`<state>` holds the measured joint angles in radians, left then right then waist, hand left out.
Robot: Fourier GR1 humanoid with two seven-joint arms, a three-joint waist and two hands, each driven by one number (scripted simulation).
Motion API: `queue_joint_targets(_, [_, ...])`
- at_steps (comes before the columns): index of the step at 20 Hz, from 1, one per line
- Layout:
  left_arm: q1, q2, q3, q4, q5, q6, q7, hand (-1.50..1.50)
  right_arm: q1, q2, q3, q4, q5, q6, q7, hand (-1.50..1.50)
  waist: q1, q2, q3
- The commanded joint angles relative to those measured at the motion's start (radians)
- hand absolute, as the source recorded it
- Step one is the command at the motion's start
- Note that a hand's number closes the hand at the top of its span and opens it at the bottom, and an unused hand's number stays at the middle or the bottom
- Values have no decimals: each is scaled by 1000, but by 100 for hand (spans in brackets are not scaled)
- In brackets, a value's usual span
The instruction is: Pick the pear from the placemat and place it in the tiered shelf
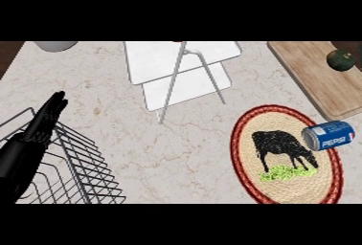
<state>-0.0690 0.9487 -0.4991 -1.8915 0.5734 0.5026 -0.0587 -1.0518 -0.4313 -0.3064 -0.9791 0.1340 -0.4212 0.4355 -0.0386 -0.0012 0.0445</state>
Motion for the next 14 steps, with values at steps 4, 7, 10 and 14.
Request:
queue_joint_targets(4, [96, -94, -105, 156, 21, 8, 22, 0, 108, -93, -56, -17, -83, 163, -96, -150, -27, 23, -44])
queue_joint_targets(7, [108, -87, -100, 161, 33, 2, 5, 0, 141, -149, -80, -14, -116, 249, -137, -150, -30, 27, -44])
queue_joint_targets(10, [95, -66, -96, 157, 37, -7, 15, 0, 148, -177, -85, -12, -133, 305, -170, -150, -18, 27, -44])
queue_joint_targets(14, [114, -79, -111, 172, 40, -13, -14, 0, 209, -192, -85, -1, -140, 353, -173, -150, -24, 24, -47])
